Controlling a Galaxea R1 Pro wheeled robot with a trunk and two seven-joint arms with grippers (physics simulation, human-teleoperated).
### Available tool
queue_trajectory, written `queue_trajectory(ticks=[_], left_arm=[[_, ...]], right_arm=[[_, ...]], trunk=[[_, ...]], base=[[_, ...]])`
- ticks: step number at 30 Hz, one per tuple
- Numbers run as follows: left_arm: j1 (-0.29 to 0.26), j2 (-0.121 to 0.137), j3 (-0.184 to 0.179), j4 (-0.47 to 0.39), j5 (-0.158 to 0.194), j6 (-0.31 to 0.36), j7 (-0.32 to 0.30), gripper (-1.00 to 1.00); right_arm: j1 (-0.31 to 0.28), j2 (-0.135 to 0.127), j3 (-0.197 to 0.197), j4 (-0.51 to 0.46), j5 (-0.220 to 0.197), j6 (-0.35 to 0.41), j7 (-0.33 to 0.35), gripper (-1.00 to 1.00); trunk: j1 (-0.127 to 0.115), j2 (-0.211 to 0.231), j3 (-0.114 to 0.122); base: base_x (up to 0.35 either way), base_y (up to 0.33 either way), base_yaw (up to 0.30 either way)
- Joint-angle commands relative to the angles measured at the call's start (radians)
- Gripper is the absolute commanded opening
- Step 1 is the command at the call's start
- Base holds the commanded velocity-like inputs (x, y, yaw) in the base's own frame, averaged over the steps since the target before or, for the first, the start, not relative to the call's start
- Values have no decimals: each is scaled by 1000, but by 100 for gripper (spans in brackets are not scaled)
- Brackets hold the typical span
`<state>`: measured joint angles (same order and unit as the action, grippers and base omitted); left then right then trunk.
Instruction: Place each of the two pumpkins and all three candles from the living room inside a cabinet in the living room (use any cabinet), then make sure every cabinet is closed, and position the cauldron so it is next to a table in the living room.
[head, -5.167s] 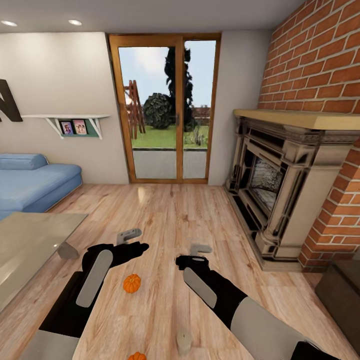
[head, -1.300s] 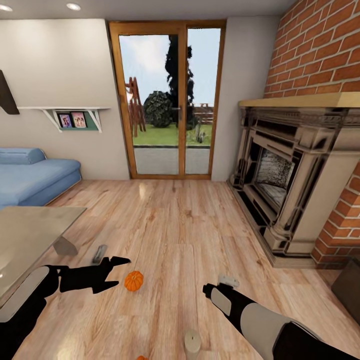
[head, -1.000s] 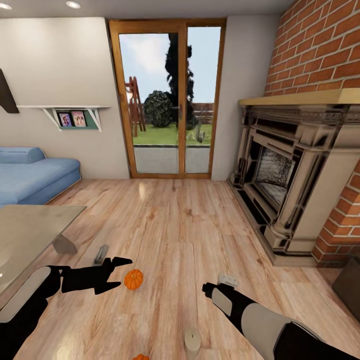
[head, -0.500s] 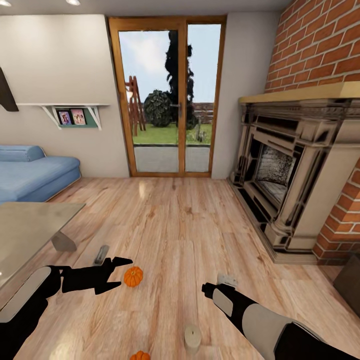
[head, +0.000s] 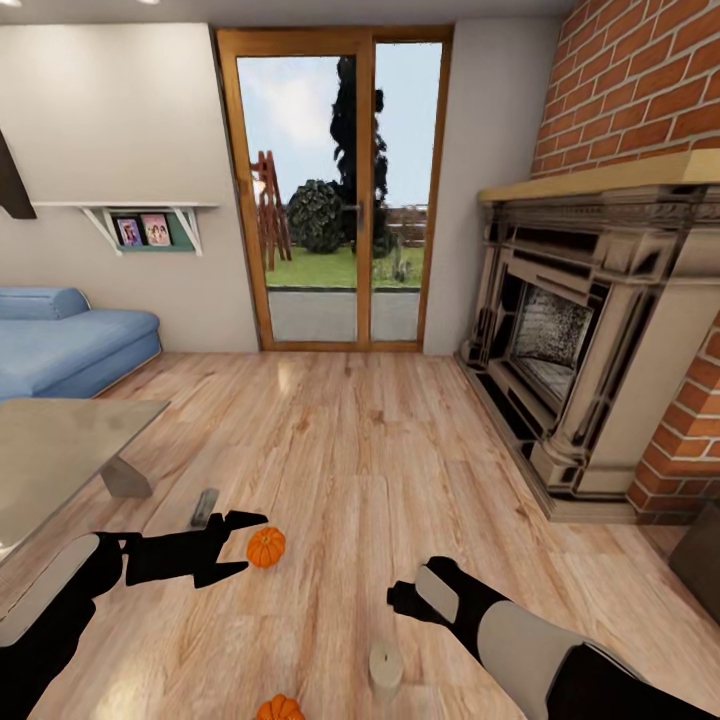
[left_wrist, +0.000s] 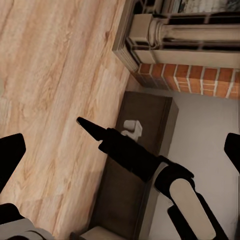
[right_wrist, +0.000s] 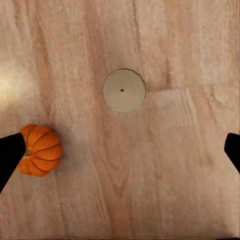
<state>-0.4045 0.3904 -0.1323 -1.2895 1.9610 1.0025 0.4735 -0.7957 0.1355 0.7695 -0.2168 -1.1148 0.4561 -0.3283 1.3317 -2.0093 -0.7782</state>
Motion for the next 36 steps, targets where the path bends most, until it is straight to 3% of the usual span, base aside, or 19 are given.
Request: queue_trajectory(ticks=[1, 7, 33, 36], left_arm=[[0, 1, -1, -1, 12, -1, 10, 100], [1, 0, -9, -3, 17, 2, 9, 100], [2, 0, -35, -31, 18, 2, 8, 100], [2, -1, -36, -32, 18, 2, 8, 100]], right_arm=[[-1, 0, 6, -5, -10, 11, -8, 100], [-3, -2, 5, -20, -9, 62, -51, 100], [-3, 1, 8, -110, -4, -4, -60, 100], [-3, 2, 9, -111, -4, -6, -60, 100]], trunk=[[4, -8, -4], [27, -50, -23], [126, -232, -104], [126, -232, -104]], base=[[0, 0, 0], [0, 0, 0], [0, 0, 0], [0, 0, 0]])
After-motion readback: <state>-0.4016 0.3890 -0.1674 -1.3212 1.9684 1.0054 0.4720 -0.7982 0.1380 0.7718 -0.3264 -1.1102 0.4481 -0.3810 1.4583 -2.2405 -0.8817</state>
